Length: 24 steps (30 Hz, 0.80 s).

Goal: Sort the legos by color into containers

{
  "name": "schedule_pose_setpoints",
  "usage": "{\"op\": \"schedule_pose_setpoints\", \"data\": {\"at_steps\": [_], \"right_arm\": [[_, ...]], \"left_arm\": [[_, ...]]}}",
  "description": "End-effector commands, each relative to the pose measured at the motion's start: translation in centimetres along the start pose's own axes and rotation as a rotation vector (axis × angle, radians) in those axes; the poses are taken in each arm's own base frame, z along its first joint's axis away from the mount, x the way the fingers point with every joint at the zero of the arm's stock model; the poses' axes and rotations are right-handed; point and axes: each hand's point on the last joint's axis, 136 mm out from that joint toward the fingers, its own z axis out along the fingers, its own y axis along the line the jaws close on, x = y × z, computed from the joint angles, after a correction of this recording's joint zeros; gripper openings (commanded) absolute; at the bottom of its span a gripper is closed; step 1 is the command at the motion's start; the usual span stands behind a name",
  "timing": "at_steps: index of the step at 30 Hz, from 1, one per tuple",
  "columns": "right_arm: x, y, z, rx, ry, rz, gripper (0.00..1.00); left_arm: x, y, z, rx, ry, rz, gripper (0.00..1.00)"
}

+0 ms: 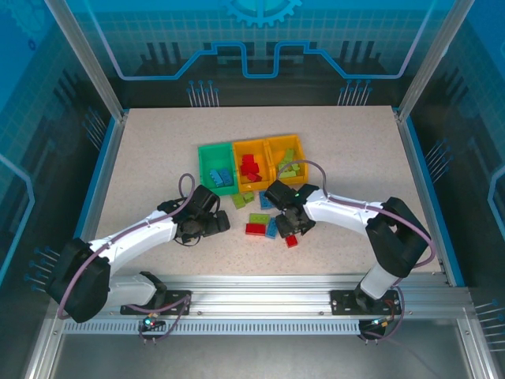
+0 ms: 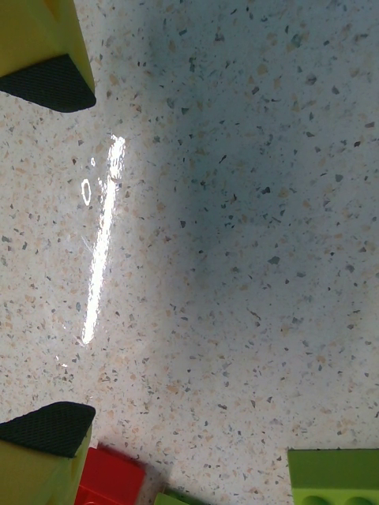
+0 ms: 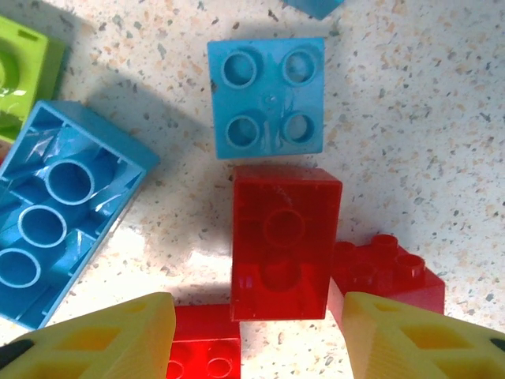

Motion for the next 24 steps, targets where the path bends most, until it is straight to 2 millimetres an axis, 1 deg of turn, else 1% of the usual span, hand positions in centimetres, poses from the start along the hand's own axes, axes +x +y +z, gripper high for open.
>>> {"op": "schedule_pose_setpoints", "data": {"at_steps": [1,8,15,20,24], "right_arm": [[-0.2,-0.2,0.5,0.002,0.017,-0.001,0.57],[-1.2,-0.1,1.4,0.004,0.031,-0.02,0.53],[-1.1,-0.5,2.4,0.015,0.07,-0.016,0.46],[-1.1,-0.8,2.2,0.011,0.064,-0.004,0.4],[-1.4,-0.9,1.2,0.007,0.04,0.01,0.29]], "left_arm": [[0.3,0.4,0.2,-0.022,-0.001,-0.007,0.99],[0.3,0.5,0.2,-0.024,-0.003,-0.011,0.99],[0.3,0.7,0.2,-0.029,-0.003,-0.012,0.99],[0.3,0.6,0.3,-0.03,-0.004,-0.011,0.99],[0.3,0.6,0.4,-0.033,0.001,-0.013,0.99]]}}
